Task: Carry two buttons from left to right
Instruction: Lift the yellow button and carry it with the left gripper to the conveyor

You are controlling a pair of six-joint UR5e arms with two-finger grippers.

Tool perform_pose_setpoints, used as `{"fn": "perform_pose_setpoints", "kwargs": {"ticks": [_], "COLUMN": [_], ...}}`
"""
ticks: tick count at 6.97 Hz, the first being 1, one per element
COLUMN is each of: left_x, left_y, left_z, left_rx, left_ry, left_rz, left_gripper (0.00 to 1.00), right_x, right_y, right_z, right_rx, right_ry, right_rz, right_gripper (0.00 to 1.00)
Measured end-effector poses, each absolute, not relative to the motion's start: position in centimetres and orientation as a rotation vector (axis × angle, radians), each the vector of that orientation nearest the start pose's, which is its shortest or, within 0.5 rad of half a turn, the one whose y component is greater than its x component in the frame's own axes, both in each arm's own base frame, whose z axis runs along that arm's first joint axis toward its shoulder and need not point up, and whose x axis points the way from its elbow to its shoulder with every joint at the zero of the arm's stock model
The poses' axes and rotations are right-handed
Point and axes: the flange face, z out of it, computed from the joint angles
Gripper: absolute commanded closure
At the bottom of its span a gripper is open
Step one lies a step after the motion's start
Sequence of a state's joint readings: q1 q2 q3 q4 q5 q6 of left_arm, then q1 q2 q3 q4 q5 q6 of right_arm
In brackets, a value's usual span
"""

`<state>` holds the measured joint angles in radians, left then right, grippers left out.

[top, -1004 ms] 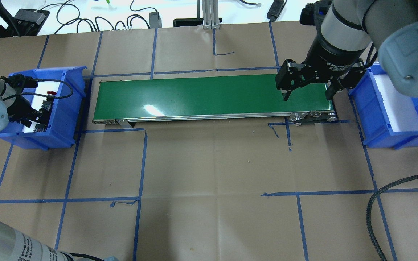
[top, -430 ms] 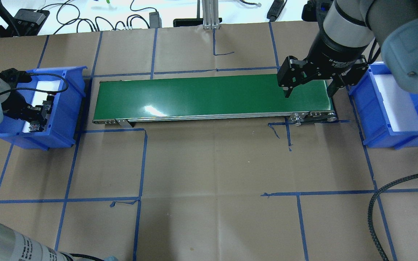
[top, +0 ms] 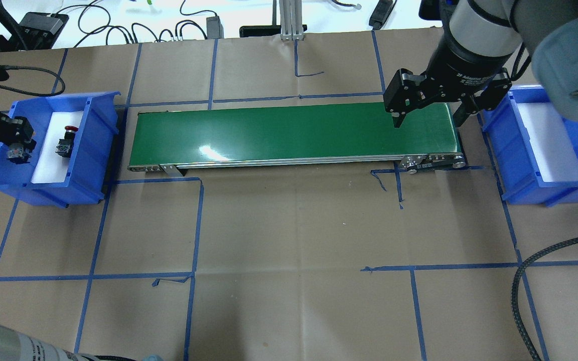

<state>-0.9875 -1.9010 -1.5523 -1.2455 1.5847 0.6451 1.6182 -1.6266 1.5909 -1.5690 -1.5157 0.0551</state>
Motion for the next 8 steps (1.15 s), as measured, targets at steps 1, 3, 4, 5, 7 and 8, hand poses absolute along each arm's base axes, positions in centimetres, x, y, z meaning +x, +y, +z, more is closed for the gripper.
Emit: {"fn": "perform_pose_setpoints", "kwargs": {"ticks": [1, 3, 4, 5, 7, 8], "left_x": [22.7, 20.8, 17.7, 13.6, 4.2, -1.1], "left_y": [-59.0, -60.5, -61.5, -62.5, -64.0, -64.4], "left_z": [38.2, 42.0, 42.7, 42.5, 41.5, 40.5], "left_rx": [0.109, 0.167, 0.231, 0.275, 0.25, 0.207], "left_ry": [3.133, 3.149, 3.144, 3.141, 3.142, 3.147], "left_rz": [0.025, 0.07, 0.078, 0.091, 0.117, 0.136], "left_gripper": [0.99, 0.99, 0.99, 0.99, 0.99, 0.99], "right_x": [16.1, 16.0, 16.0, 16.0, 16.0, 16.0], "right_y": [-46.5, -46.4, -46.4, -46.4, -46.5, -46.5], "right_z": [50.6, 50.4, 50.4, 50.3, 50.5, 50.6], "right_rx": [0.01, 0.01, 0.011, 0.011, 0.014, 0.017], "right_ry": [3.084, 3.084, 3.085, 3.086, 3.085, 3.084], "right_rz": [-0.051, -0.045, -0.043, -0.04, -0.046, -0.053], "right_gripper": [0.0, 0.0, 0.0, 0.0, 0.0, 0.0]}}
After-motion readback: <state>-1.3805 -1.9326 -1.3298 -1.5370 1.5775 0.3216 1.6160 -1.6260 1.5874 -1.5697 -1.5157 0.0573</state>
